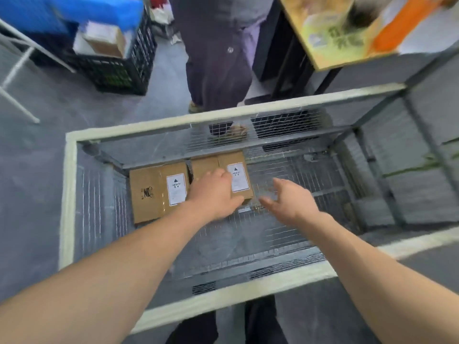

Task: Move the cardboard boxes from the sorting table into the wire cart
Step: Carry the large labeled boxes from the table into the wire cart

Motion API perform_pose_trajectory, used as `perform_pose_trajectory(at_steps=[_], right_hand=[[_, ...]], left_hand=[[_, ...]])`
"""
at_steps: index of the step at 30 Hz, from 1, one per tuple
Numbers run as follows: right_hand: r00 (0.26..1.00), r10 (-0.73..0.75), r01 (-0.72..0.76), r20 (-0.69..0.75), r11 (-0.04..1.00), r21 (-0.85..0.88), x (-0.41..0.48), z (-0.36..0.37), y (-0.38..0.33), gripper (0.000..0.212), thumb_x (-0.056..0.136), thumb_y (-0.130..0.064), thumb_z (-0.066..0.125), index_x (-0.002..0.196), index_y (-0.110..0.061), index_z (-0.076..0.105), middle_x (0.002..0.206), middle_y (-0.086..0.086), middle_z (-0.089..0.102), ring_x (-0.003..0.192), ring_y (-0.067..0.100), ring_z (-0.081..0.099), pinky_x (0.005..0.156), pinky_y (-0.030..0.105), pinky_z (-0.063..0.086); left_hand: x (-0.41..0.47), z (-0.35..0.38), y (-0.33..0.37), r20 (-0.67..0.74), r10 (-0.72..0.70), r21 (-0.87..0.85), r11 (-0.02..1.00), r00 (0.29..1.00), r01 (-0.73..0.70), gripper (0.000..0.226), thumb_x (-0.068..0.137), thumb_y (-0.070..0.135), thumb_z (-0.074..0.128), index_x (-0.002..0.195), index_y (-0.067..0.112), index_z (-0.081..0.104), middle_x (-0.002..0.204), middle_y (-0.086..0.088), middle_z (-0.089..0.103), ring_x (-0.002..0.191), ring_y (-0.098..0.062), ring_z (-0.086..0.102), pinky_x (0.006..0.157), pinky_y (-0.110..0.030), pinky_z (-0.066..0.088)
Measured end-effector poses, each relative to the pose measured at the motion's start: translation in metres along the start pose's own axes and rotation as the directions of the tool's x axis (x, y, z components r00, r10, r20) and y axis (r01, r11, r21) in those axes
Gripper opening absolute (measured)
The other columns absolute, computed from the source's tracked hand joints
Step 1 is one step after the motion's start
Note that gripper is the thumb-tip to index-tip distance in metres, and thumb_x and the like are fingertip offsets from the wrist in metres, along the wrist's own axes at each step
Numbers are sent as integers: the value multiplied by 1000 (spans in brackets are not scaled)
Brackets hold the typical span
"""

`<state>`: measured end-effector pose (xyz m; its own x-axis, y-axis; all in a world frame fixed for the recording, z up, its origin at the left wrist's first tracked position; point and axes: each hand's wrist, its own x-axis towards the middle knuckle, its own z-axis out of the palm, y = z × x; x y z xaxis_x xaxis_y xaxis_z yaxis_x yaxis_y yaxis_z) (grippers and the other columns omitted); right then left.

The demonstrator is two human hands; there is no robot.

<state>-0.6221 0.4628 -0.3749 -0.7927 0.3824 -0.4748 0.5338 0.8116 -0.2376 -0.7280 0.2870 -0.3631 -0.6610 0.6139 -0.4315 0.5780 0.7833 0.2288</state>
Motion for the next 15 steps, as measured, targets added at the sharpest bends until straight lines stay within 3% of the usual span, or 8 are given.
perform_pose_trajectory(at_steps=[4, 9, 11, 13, 15], right_hand=[[991, 51, -52, -124, 999, -7, -60, -54, 4, 65, 94, -62, 51, 134, -11, 51, 137, 7, 59, 123, 26, 56, 99, 43, 48], [963, 148, -143, -223, 989, 39, -129, -103, 23, 69, 93, -64, 50, 137, -11, 51, 141, 6, 58, 126, 27, 55, 100, 42, 47], [948, 188, -182, -256, 982, 45, -156, -117, 34, 67, 92, -66, 50, 134, -14, 52, 137, 5, 60, 123, 27, 57, 95, 40, 48], [933, 217, -210, -287, 976, 55, -183, -128, 48, 60, 90, -67, 50, 125, -18, 53, 126, 3, 64, 116, 27, 59, 83, 38, 46], [919, 245, -235, -308, 969, 70, -212, -136, 63, 58, 91, -68, 49, 122, -19, 52, 124, 3, 65, 114, 27, 59, 80, 38, 46]], left_hand=[[-35, -55, 36, -59, 140, 81, 987, 988, -135, 65, 87, 67, 53, 131, 19, 51, 132, -2, 55, 121, -24, 50, 97, -47, 44], [-71, -102, 88, -125, 306, 140, 947, 944, -289, 67, 87, 72, 51, 130, 20, 50, 134, 0, 54, 125, -23, 49, 101, -49, 42], [-84, -114, 112, -122, 356, 170, 927, 927, -334, 68, 87, 72, 50, 130, 20, 49, 136, -1, 53, 127, -23, 48, 102, -48, 42], [-97, -123, 135, -123, 400, 204, 906, 908, -372, 63, 88, 72, 49, 122, 19, 50, 129, 0, 55, 121, -23, 49, 97, -47, 44], [-113, -129, 159, -129, 434, 224, 888, 892, -400, 59, 88, 72, 49, 115, 20, 49, 122, 1, 55, 116, -23, 51, 93, -46, 46]])
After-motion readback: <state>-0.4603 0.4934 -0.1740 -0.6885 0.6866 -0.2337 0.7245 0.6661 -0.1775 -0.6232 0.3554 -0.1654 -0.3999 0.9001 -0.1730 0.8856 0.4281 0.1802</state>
